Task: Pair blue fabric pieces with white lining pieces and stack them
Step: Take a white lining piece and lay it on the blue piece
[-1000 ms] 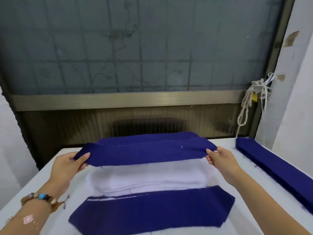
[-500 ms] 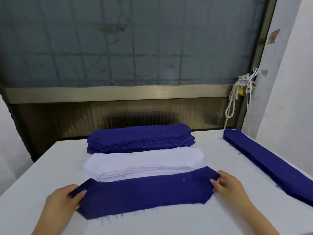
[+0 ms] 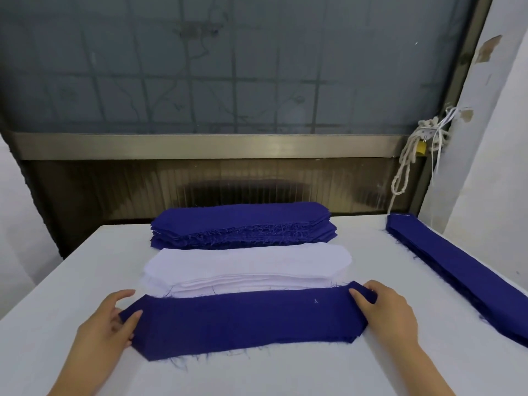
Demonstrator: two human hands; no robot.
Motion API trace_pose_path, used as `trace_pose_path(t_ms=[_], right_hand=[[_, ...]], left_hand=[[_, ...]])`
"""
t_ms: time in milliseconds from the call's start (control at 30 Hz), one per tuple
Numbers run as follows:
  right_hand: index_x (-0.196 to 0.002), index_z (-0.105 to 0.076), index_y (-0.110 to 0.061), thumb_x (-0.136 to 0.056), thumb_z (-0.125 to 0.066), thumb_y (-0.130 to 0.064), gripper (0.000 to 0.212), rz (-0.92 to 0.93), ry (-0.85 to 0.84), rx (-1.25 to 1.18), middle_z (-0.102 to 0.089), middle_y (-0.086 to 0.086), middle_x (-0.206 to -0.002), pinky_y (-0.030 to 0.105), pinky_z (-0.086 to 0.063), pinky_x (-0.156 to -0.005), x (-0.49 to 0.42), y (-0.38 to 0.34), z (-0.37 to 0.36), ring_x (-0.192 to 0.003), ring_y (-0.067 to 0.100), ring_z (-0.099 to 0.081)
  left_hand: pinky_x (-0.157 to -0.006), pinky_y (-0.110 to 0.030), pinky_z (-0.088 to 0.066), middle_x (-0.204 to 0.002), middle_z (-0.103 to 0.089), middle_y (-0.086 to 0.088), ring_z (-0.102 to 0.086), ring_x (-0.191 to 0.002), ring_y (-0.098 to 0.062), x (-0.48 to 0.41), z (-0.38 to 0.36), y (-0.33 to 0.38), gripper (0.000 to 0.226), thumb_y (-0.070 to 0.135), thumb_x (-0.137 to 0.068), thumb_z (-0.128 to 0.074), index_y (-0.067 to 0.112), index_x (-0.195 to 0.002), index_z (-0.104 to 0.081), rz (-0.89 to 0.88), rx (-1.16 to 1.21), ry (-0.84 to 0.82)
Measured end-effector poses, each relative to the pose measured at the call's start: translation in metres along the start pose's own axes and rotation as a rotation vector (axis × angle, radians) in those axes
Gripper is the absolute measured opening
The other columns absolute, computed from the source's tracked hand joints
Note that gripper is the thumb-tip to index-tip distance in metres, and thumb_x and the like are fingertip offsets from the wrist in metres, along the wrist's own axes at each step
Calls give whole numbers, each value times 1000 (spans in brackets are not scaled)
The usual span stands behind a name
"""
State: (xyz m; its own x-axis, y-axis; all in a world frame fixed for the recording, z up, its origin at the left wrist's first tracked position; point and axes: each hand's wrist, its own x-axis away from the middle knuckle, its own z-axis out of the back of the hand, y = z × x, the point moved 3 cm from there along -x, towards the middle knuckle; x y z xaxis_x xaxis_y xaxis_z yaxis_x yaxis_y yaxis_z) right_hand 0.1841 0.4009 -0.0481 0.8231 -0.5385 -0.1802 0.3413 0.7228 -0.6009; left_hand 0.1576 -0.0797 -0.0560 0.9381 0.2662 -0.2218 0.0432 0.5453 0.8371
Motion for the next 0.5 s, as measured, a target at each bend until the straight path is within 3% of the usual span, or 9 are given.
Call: trace_pose_path(t_ms=[133, 267, 333, 500], right_hand=[[-77, -56, -25, -90, -58, -40, 20, 4, -9, -14, -62, -10, -69, 26, -40, -52, -1, 0, 0, -64, 12, -56], [-80, -55, -28, -89, -59, -38, 15, -3, -12, 14, -61, -13, -73, 24, -36, -50, -1, 0, -1, -65, 9, -55], [-80, -55, -28, -88, -60, -38, 14, -9, -14, 18, -61, -14, -76, 24, -35, -50, -1, 0, -1, -67, 10, -56], [-82, -55, -29, -90, -59, -38, 13, -22, 11, 19, -60, -12, -79, 24, -33, -49, -2, 1, -2, -66, 13, -55]], left_hand=[[-53, -18, -52, -68, -60, -7, -64, -57, -22, 1, 1, 2, 31, 9, -85, -70, 39, -88, -63, -28, -37, -6], [-56, -13, -45, -62, -59, 6, -57, -50, -9, 1, -1, 1, 35, -1, -78, -72, 33, -70, -69, -61, -134, 6], [-59, -8, -40, -62, -60, 12, -57, -56, -6, 1, -1, 2, 33, -3, -75, -74, 29, -68, -69, -70, -181, 23], [-61, 0, -37, -63, -65, 4, -59, -65, 0, -1, -1, 0, 31, -2, -74, -76, 27, -65, -69, -44, -174, 84]])
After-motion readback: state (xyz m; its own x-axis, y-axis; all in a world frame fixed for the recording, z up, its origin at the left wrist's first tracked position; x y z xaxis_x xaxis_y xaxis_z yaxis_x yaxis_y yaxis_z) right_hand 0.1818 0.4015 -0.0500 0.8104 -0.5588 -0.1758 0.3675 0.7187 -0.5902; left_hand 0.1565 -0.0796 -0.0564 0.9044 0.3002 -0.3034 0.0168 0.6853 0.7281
